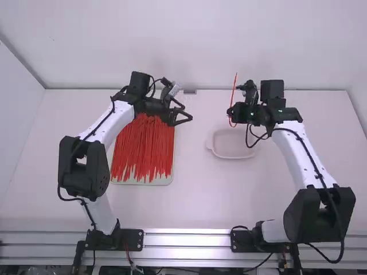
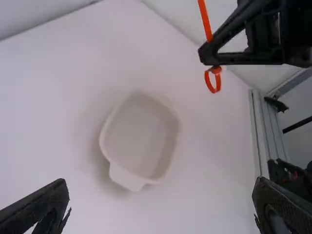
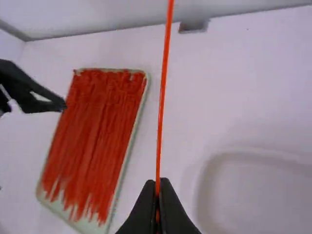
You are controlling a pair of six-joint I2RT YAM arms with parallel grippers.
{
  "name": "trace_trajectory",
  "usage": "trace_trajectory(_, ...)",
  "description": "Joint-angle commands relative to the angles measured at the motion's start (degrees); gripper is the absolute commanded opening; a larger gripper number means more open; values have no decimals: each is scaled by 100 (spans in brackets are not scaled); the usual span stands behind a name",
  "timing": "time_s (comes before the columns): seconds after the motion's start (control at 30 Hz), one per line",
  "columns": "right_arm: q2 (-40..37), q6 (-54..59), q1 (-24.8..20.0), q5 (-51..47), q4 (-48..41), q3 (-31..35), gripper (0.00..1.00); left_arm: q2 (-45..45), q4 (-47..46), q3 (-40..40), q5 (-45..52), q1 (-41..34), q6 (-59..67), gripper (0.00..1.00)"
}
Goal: Fasten the cable tie
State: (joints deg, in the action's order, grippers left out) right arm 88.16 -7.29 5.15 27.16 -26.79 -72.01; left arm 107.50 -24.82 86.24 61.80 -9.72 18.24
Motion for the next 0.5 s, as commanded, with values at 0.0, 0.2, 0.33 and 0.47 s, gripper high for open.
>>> trace_trajectory(0.0, -33, -195, 26, -673, 240, 466, 0, -13, -70, -7, -28, 44, 177, 99)
trace_trajectory(0.2, -33, -450, -72, -640, 1167, 1309, 0, -13, -177, -7, 2, 79, 177, 99)
trace_trajectory(0.33, -33, -446, -114, -625, 1729, 1759, 0, -13, -240, -24, -197, 79, 177, 99)
trace_trajectory(0.47, -33, -448, -103, -667, 2146, 2074, 0, -13, -157, -192, -422, 83, 175, 99)
